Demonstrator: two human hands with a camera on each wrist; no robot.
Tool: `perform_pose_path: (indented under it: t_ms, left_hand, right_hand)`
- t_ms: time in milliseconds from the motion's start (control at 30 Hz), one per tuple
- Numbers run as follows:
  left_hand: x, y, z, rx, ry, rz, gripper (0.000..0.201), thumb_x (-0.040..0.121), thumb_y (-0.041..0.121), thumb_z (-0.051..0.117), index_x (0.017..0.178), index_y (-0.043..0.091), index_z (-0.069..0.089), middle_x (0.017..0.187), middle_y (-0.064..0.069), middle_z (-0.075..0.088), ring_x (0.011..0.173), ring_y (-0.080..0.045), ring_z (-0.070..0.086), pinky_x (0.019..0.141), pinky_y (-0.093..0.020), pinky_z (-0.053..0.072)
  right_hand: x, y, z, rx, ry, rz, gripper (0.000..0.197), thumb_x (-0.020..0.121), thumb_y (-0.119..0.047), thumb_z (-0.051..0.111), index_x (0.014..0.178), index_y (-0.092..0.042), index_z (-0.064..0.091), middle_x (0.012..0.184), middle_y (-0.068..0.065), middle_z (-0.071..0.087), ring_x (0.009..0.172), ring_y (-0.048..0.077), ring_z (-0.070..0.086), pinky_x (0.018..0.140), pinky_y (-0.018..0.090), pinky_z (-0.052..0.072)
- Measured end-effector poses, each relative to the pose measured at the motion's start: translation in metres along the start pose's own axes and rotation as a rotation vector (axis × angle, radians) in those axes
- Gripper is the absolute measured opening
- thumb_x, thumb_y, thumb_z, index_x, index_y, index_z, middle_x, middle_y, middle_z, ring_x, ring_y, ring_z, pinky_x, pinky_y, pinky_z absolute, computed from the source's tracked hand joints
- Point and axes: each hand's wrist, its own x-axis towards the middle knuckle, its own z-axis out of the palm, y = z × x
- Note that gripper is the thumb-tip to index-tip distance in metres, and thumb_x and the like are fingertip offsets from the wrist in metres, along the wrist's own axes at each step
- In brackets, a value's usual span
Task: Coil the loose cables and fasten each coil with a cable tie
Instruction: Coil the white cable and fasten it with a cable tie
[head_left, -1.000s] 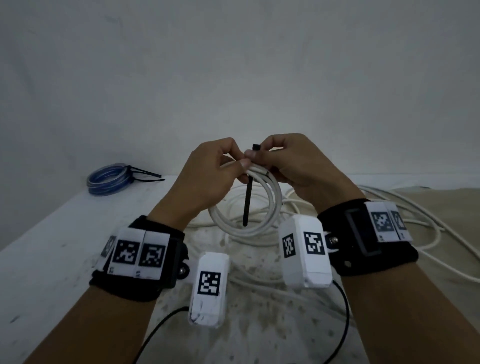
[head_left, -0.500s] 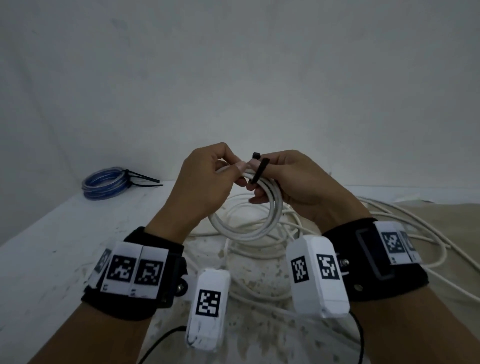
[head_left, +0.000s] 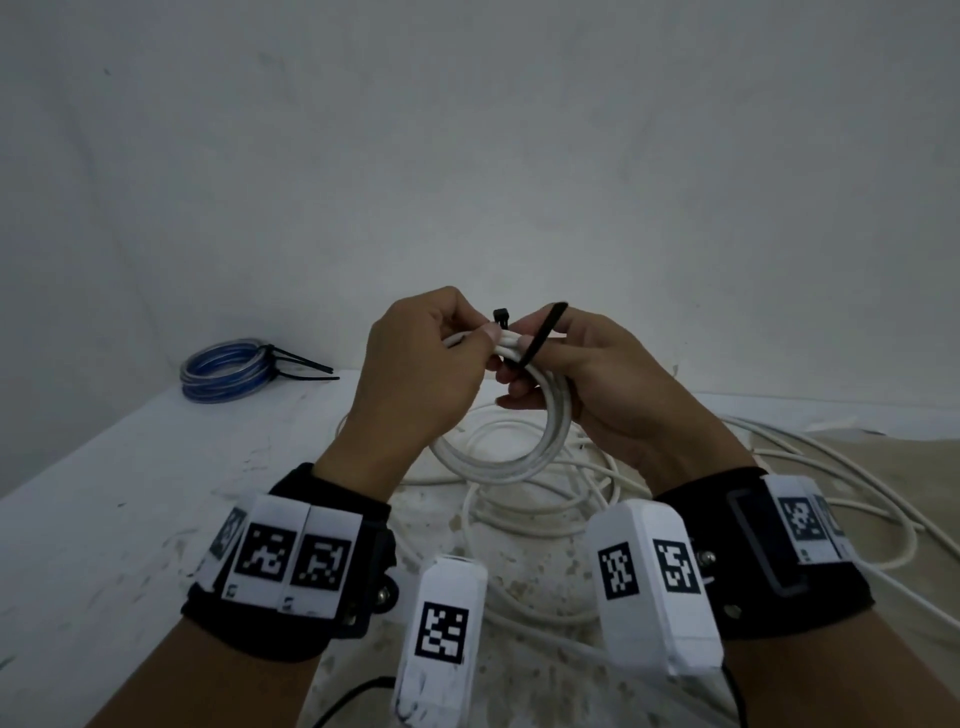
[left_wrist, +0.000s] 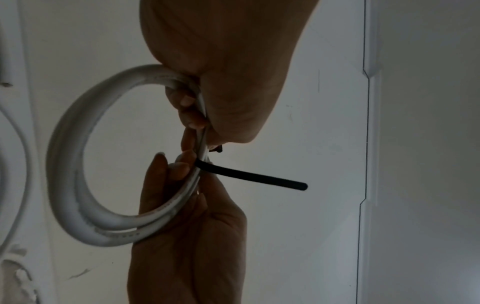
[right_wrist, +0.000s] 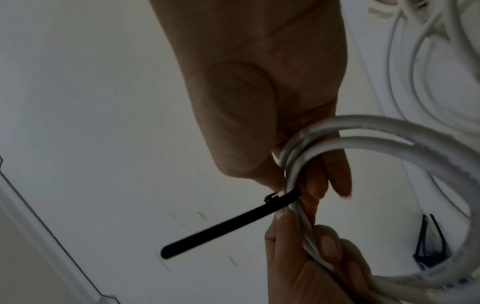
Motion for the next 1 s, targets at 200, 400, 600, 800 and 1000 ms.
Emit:
perform_pose_path:
  t_ms: [200,400,600,800,1000]
  left_hand:
    - [0.0,0.002,0.001,-0.042,0.05,0.009,0.014,0.087,0.02,0.07,0.073,0.018,0.069,0.052,0.016,0.058,0.047,0.001,0.051,0.052,-0.015,0.038]
    - [-0.005,0.004,0.007,-0.126,0.045,-0.058,0.007,0.089,0.023,0.069,0.094,0.021,0.074,0.073,0.012,0.069,0.059,0.001,0.056,0.064,-0.024,0.047]
    - [-0.003,0.012,0.0,-0.061,-0.05,-0.063,0.016,0.092,0.017,0.063,0.097,0.02,0.078,0.082,0.008,0.075,0.083,-0.004,0.068,0.079,-0.024,0.053]
    - [-0.001,0.007,-0.001,-0.049,-0.026,-0.112,0.016,0.09,0.017,0.064,0.087,0.018,0.08,0.072,0.004,0.074,0.077,-0.011,0.07,0.075,-0.027,0.054]
    - [0.0,-0.003,-0.004,-0.119,0.03,-0.247,0.019,0.09,0.015,0.065,0.076,0.022,0.076,0.066,0.009,0.071,0.06,0.007,0.063,0.059,-0.008,0.042]
  right_hand:
    - [0.0,-0.001,0.001,0.05,0.009,-0.022,0.016,0.092,-0.009,0.063,0.103,0.002,0.061,0.081,0.018,0.068,0.064,0.018,0.063,0.071,0.037,0.06]
    - [0.0,0.001,0.0,0.106,0.029,-0.014,0.01,0.082,-0.011,0.069,0.088,-0.006,0.063,0.069,0.012,0.065,0.058,0.015,0.058,0.06,0.029,0.058]
    - [0.0,0.002,0.0,0.081,0.01,-0.024,0.013,0.081,-0.012,0.071,0.089,-0.006,0.063,0.07,0.013,0.067,0.056,0.015,0.058,0.059,0.029,0.058]
    - [0.003,0.004,0.007,-0.035,0.076,-0.001,0.022,0.096,-0.016,0.062,0.108,0.001,0.057,0.079,0.019,0.073,0.063,0.023,0.068,0.065,0.037,0.06]
    - [0.002,-0.003,-0.003,-0.483,0.034,-0.042,0.03,0.085,0.001,0.064,0.104,-0.022,0.066,0.116,0.001,0.067,0.099,0.019,0.067,0.081,0.042,0.059]
